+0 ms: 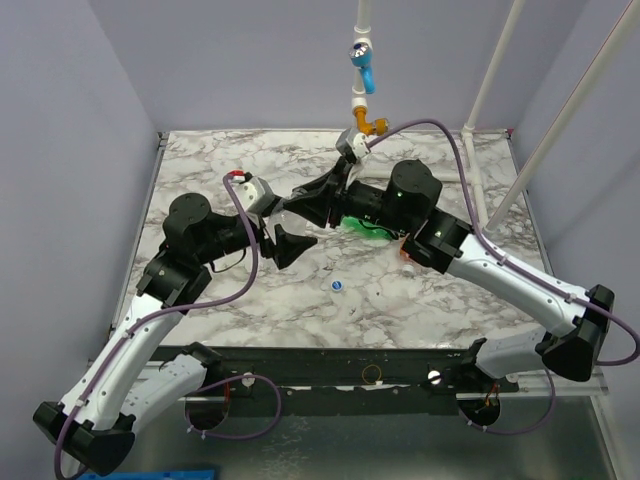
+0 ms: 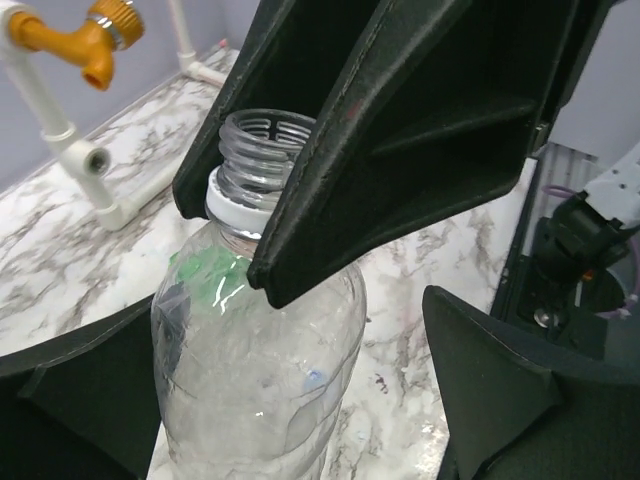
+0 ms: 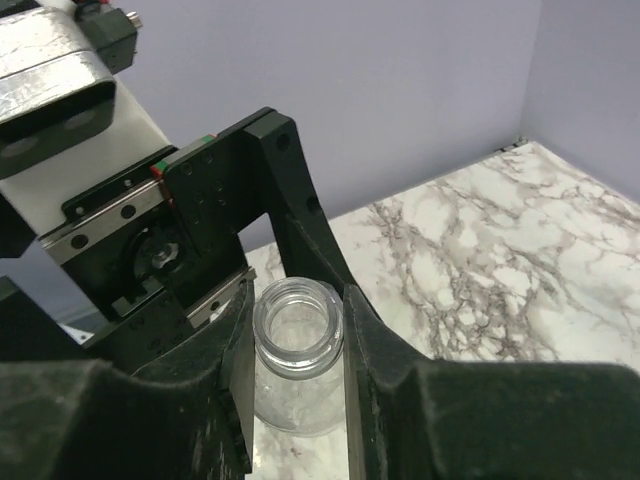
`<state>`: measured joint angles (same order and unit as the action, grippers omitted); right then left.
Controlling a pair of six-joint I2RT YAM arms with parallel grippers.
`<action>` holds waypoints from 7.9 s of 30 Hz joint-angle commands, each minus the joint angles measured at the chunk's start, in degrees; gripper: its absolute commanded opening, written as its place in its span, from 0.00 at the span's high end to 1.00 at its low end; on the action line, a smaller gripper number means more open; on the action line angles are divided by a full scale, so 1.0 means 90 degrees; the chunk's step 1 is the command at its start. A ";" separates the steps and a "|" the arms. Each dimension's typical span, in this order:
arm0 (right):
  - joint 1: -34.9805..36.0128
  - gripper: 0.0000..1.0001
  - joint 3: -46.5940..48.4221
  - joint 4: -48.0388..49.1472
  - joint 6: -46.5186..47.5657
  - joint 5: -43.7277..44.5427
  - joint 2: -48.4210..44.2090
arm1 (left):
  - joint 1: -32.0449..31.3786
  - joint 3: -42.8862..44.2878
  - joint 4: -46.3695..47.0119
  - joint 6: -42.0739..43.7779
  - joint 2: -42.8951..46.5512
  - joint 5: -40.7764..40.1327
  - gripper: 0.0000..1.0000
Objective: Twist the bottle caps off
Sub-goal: Place the plastic bottle at the center of the board, then pick up the plastic bottle at the center of the board, then unscrew the bottle cap from the plastic bottle.
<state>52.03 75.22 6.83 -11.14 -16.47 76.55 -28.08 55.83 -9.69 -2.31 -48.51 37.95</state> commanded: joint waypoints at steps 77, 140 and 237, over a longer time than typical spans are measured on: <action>-0.2773 0.00 -0.2970 0.0848 0.0666 0.1352 0.0354 | 0.0102 0.1745 -0.3187 0.0404 0.0128 -0.1684 0.01; -0.1134 0.65 0.0317 -0.3689 -0.1028 -0.1595 0.0445 | -0.0463 0.0700 -0.2964 0.9410 0.0336 0.0046 0.01; 0.0362 0.99 0.3957 -0.2332 -0.0238 0.0553 0.1142 | -0.1149 0.1951 -0.0826 -0.0829 -0.0567 -0.2375 0.70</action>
<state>54.81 111.35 -13.65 -14.92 -8.56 88.33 -39.05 73.17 -17.23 -6.92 -53.04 14.35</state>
